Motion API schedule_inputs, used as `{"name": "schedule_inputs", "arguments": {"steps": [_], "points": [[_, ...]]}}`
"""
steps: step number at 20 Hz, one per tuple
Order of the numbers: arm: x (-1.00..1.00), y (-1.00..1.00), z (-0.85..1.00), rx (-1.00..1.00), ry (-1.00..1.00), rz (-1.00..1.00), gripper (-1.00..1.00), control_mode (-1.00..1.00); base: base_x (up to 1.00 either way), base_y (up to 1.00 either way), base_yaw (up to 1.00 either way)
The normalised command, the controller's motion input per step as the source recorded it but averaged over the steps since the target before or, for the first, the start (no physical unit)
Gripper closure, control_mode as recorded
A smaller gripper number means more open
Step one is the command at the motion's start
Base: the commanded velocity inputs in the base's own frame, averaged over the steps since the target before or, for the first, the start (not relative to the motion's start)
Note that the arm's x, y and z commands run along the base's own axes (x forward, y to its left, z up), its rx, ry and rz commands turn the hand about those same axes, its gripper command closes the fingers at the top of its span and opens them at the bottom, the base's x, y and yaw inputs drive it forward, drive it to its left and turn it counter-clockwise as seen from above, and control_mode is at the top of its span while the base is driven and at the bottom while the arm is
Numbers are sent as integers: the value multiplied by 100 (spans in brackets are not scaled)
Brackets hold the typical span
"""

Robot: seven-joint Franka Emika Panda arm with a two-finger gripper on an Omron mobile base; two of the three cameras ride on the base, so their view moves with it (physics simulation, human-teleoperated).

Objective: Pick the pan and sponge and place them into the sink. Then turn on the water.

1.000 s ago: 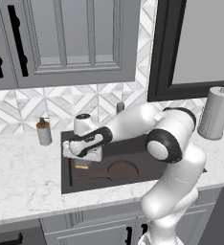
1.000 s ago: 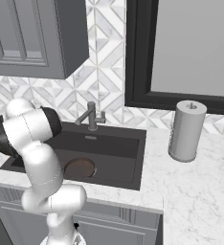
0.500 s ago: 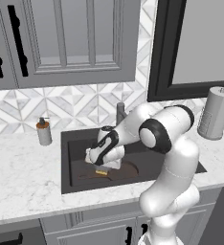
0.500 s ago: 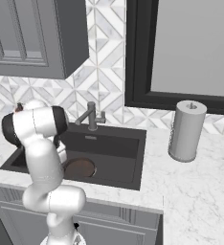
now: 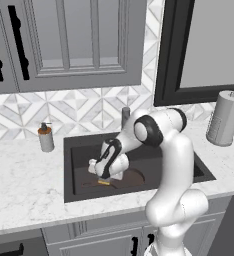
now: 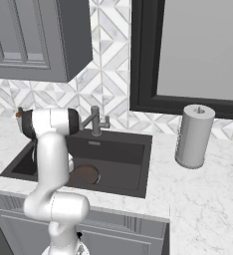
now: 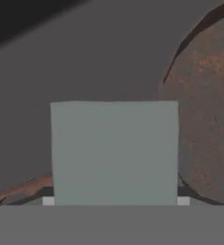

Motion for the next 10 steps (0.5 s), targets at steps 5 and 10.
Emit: {"name": "schedule_inputs", "arguments": {"steps": [5, 10], "points": [[27, 0, -24, 0, 0, 0, 100, -100, 0, 0, 0], [1, 0, 0, 0, 0, 0, -100, -100, 0, 0, 0]]}}
